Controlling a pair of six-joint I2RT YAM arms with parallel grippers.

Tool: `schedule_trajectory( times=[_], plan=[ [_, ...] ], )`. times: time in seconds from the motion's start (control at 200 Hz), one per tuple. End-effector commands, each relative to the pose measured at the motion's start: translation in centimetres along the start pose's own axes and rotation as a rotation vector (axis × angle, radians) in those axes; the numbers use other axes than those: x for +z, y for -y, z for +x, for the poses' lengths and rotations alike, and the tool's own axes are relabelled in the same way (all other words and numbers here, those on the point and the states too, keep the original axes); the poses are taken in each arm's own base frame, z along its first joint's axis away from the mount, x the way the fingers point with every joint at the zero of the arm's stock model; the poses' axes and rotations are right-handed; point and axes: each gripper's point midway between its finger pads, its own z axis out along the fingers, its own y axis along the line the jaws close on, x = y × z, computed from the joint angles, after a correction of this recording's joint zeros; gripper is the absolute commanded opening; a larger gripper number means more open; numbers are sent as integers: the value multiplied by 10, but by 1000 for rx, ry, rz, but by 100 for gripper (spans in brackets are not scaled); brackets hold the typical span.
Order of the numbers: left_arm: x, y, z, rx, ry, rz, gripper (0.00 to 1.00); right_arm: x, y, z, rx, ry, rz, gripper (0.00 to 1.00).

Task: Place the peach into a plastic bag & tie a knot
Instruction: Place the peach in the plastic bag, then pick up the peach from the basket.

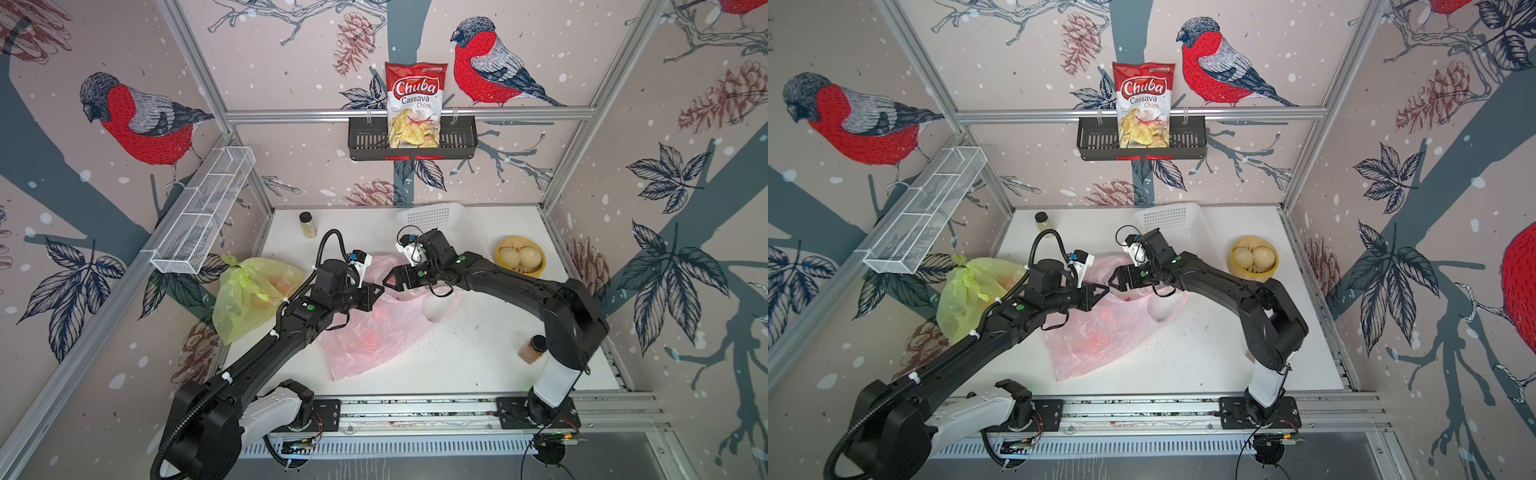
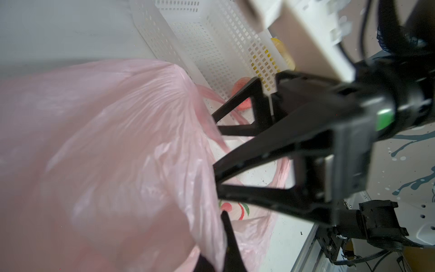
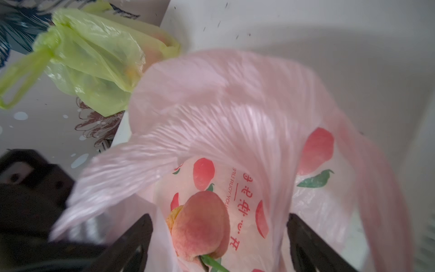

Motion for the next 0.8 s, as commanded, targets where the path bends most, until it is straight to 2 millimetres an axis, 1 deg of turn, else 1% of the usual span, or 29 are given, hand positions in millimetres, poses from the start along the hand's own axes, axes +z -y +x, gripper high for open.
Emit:
schedule_trajectory(
  times=[0.0, 0.08, 0.16, 0.215, 0.26, 0.295, 0.325, 0.375, 0.45, 0.53, 0.625, 0.69, 0.795],
  plan=[
    [3, -1, -4, -1, 13, 2, 0, -37, 4, -15, -23, 73, 29, 83],
    [5, -1, -3, -3, 13, 4, 0, -69, 34, -20, -8, 115, 174, 78],
    [5, -2, -4, -4, 19, 3, 0, -94, 64, -20, 4, 132, 305, 79],
    [5, -2, -4, -3, 23, 0, 0, -106, 92, -15, 9, 133, 447, 80],
    [5, -2, -5, -4, 24, -3, 0, -115, 116, -9, 10, 110, 583, 83],
    [4, -2, -6, -2, 29, -1, 0, -118, 133, -2, 22, 69, 662, 85],
    [4, -1, -6, -1, 32, 2, 0, -120, 144, 3, 31, 32, 712, 86],
    [4, 0, -6, 0, 37, 9, 0, -119, 163, 11, 53, -31, 792, 86],
    [4, 2, -5, 0, 41, 24, 0, -117, 189, 20, 57, -90, 913, 90],
    [4, 5, -4, 7, 39, 38, 0, -110, 211, 31, 67, -143, 976, 92],
    [3, 7, -1, 13, 36, 46, 0, -96, 228, 41, 82, -189, 983, 92],
    [3, 8, 0, 12, 38, 56, 0, -83, 237, 45, 100, -209, 955, 92],
    [1, 13, 1, 15, 44, 76, 0, -68, 247, 47, 126, -216, 923, 86]
  ],
)
